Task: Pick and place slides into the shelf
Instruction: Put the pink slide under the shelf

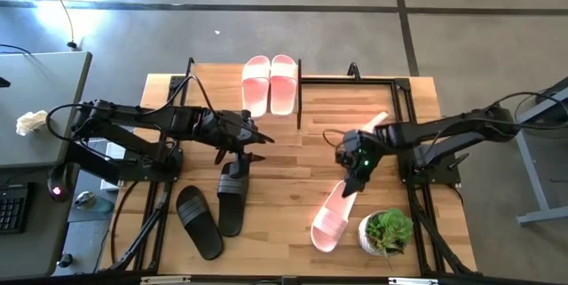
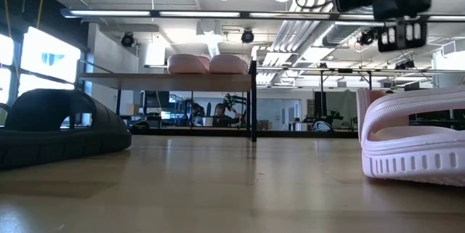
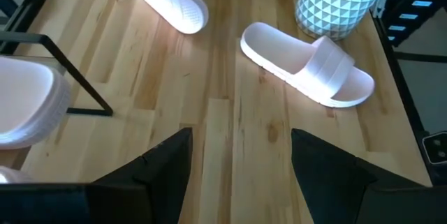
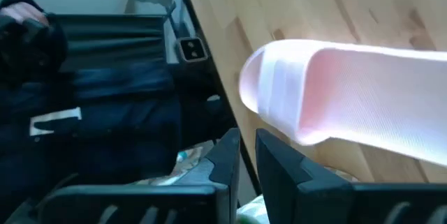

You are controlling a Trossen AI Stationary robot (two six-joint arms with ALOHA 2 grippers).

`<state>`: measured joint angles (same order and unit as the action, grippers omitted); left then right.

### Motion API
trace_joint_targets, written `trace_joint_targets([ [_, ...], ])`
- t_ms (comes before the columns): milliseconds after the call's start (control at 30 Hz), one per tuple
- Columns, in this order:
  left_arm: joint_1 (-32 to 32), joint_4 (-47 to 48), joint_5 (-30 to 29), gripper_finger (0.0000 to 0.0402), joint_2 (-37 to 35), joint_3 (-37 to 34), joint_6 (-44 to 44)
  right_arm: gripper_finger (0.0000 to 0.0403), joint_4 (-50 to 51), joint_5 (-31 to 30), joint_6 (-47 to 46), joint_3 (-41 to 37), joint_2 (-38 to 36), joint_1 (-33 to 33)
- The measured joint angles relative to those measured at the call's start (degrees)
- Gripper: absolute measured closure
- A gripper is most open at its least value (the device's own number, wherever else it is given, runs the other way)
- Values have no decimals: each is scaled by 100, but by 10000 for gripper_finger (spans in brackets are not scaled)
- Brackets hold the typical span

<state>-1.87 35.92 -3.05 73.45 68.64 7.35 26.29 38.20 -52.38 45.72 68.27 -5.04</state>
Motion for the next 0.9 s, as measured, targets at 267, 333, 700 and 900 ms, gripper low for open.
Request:
trace_joint_targets([
  [267, 0, 0, 4, 174, 0, 0, 52, 331, -1507, -105, -459, -938, 287, -357],
  [333, 2, 0, 4, 174, 0, 0, 87, 310, -1701, -112, -423, -958, 500, -420],
  [700, 2, 15, 7, 174, 0, 0, 299, 227, -2646, 284, -262, -949, 1755, -705],
  [900, 2, 19, 7, 174, 0, 0, 302, 234, -3336, 290, -335, -947, 2098, -857],
])
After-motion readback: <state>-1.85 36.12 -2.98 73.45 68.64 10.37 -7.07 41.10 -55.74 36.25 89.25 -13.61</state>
